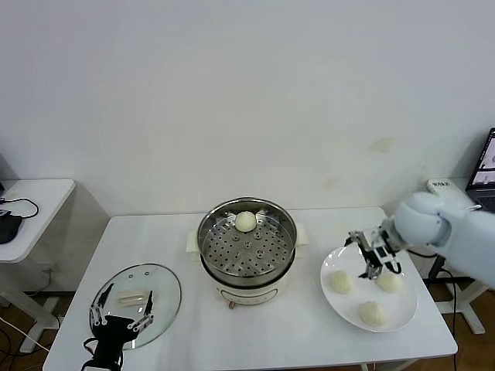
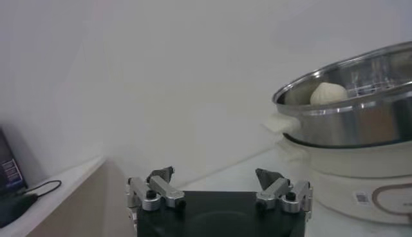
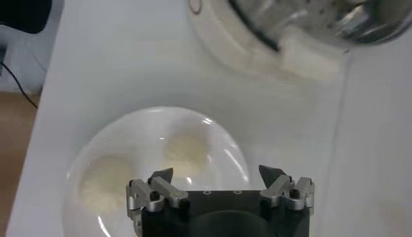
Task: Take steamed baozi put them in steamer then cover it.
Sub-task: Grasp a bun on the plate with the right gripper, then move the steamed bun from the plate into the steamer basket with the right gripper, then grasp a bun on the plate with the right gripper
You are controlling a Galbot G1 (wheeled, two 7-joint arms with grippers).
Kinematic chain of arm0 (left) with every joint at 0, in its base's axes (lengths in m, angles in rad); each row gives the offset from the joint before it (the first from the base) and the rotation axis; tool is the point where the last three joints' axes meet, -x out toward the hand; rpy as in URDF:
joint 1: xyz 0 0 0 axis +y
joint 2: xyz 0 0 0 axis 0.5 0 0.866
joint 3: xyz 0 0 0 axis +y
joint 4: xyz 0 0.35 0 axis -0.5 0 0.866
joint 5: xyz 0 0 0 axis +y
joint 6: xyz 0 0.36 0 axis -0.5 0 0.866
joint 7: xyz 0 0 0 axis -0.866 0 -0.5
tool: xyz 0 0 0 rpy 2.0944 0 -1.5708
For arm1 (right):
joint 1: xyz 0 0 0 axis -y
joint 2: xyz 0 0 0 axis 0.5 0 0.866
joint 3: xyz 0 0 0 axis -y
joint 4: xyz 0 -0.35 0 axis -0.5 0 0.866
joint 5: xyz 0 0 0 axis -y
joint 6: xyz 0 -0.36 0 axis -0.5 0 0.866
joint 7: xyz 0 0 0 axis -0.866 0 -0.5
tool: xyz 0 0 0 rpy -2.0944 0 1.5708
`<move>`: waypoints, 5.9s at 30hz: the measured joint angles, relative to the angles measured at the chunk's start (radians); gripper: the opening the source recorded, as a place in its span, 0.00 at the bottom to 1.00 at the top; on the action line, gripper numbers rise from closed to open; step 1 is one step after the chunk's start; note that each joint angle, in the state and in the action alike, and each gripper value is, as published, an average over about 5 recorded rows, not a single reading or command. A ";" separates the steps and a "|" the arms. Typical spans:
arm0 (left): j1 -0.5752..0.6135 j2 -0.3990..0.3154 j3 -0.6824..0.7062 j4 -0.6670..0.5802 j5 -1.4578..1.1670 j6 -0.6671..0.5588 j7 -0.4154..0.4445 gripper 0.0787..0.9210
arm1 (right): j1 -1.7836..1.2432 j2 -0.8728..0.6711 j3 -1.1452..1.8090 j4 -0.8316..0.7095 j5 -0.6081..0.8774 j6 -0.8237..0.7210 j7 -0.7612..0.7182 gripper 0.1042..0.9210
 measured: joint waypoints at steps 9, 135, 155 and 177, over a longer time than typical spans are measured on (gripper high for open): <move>0.000 -0.005 -0.010 0.006 0.001 0.007 0.003 0.88 | -0.143 0.065 0.092 -0.119 -0.044 0.006 0.001 0.88; -0.074 0.004 0.000 0.035 -0.004 0.000 0.002 0.88 | 0.315 0.838 -0.142 -0.424 0.464 -0.316 0.055 0.88; -0.062 0.018 0.016 0.019 -0.001 0.001 0.002 0.88 | 0.439 0.199 -0.175 0.013 0.314 -0.162 -0.117 0.88; -0.033 -0.006 0.027 0.027 0.022 0.001 0.001 0.88 | -0.212 -0.191 0.209 0.110 -0.024 0.008 -0.138 0.88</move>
